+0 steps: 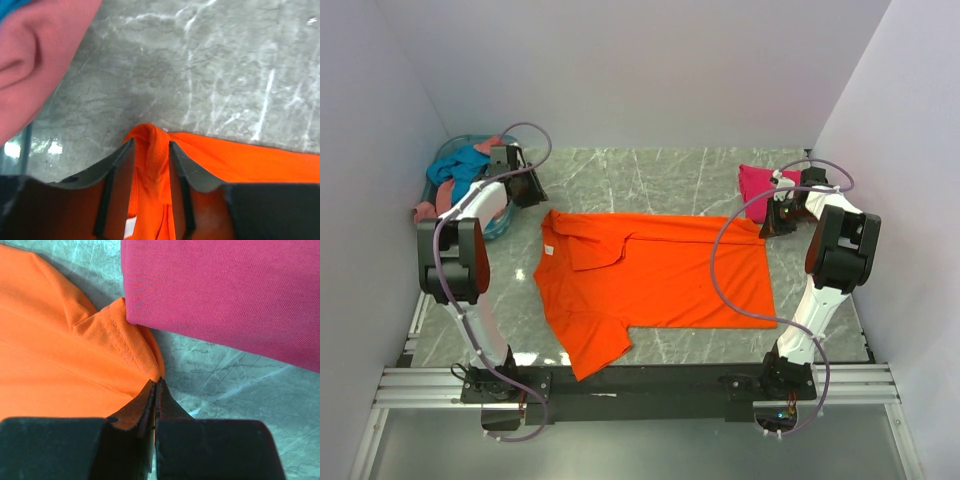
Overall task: Fold and stack the t-shirts
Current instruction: Fold the tshirt
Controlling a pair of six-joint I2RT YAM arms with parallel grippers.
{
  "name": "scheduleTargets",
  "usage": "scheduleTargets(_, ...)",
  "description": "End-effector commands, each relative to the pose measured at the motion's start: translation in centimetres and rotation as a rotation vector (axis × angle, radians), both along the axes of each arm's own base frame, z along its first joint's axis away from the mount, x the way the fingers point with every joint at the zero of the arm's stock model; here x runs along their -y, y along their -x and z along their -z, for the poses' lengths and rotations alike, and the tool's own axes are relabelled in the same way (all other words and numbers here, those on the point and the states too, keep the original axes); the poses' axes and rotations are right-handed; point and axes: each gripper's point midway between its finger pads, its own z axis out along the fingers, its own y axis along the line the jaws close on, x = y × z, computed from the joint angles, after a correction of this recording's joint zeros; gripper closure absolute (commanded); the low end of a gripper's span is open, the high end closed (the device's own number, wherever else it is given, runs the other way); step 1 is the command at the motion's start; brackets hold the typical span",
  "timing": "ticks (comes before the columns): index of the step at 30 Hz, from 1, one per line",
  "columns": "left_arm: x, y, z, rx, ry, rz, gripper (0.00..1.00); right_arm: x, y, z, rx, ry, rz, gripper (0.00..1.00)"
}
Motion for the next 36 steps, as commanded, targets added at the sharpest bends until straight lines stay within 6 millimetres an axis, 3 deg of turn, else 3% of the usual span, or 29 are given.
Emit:
scheduleTargets(1, 0.5, -0.5, 1.1, -0.036, 0.034, -0.013, 0.6, 0.2, -1.1, -1.1, 0.039, 0.011, -0.011, 1.0)
scheduleTargets(3, 1.7, -0.4, 2.0, -0.055, 0.034, 0.007, 0.59, 0.2, -1.1, -1.1, 0.037, 0.011, -0.011, 1.0)
scheduleTargets(12, 2.7, -0.6, 3.4, -0.081, 0.045, 0.025, 0.61, 0.2, -1.4, -1.1, 0.04, 0.009, -0.008, 1.0)
scheduleTargets(16, 2.4, -0.6, 3.5, -0.09, 0.033, 0.013, 0.84, 0.2, -1.3, -0.9, 0.036, 0.009, -0.008, 1.0)
scheduleTargets(23, 0.9, -0.5, 2.3, -0.045, -0.014, -0.062, 0.99, 0.3, -1.2, -0.7, 0.034, 0.018, -0.006, 1.0)
scheduleTargets(30, -1.0, 0.0, 2.5, -0.03, -0.007, -0.148, 0.99, 1.6, -1.6, -0.7, 0.043, 0.075, 0.039, 1.0)
scheduleTargets(36, -0.1, -1.0, 2.7, 0.006, 0.015, -0.088, 0.99, 1.4, -1.7, -1.1, 0.05, 0.062, 0.04, 1.0)
